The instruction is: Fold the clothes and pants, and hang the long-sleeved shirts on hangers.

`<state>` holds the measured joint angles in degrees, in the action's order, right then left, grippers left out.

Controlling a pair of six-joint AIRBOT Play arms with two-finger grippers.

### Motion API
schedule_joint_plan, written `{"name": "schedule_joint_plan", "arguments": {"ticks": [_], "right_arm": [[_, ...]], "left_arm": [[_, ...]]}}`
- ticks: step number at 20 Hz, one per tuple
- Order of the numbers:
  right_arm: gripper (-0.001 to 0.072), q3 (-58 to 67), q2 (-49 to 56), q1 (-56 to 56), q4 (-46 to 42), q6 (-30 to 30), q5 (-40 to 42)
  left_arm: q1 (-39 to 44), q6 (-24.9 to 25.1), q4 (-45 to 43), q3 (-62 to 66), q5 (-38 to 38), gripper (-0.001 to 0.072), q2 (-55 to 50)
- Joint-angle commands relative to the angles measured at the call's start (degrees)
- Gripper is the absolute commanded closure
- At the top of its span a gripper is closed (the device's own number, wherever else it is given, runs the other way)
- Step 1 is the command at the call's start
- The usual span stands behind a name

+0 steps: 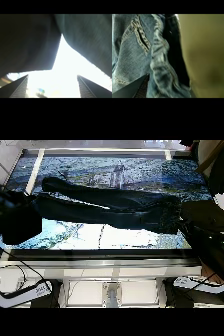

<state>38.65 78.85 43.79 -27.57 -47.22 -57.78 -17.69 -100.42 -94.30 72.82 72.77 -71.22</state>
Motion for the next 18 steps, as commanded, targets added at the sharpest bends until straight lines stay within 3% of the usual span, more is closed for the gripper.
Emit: {"name": "schedule_joint_plan", "arguments": {"ticks": [1,2,3,5,6,9,13,18], "right_arm": [[0.016,2.71,3.32,-3.78,-0.02,0.63,-0.17],[0.0238,2.99,3.28,-4.17,0.13,2.16,-1.4],[0.0388,3.78,3.26,-4.11,0.13,3.5,-4.68],[0.0609,6.25,2.67,-4.13,-0.11,4.7,-13.14],[0.0662,7.72,1.73,-4.11,-0.59,4.61,-17.31],[0.0662,10.97,-3.45,-4.11,-9.7,-0.68,-24.22],[0.0664,8.61,-13.44,-2.93,-34.67,-8.02,-25.24],[0.0663,0.2,-22.12,5.7,-40.35,-8.87,-16.85]], "left_arm": [[0.22,-1.42,0.46,-12.92,-4.44,0.0007,4.15],[0.22,-1.44,0.48,-13.77,-4.59,0.0007,4.09],[0.22,-2.05,1.31,-14.34,-5.2,0.0007,4.04],[0.22,-2.58,4.96,-14.93,-8.31,0.0007,4.02],[0.22,-3.91,7.15,-15.34,-10.56,0.0007,4.04],[0.22,-5.27,14.84,-17.7,-16.24,0.0007,4.04],[0.52,-5.07,16.83,-21.18,-16.15,0.0007,4.04],[0.7,-5.05,16.81,-24.7,-15.32,0.0008,4.04]]}}
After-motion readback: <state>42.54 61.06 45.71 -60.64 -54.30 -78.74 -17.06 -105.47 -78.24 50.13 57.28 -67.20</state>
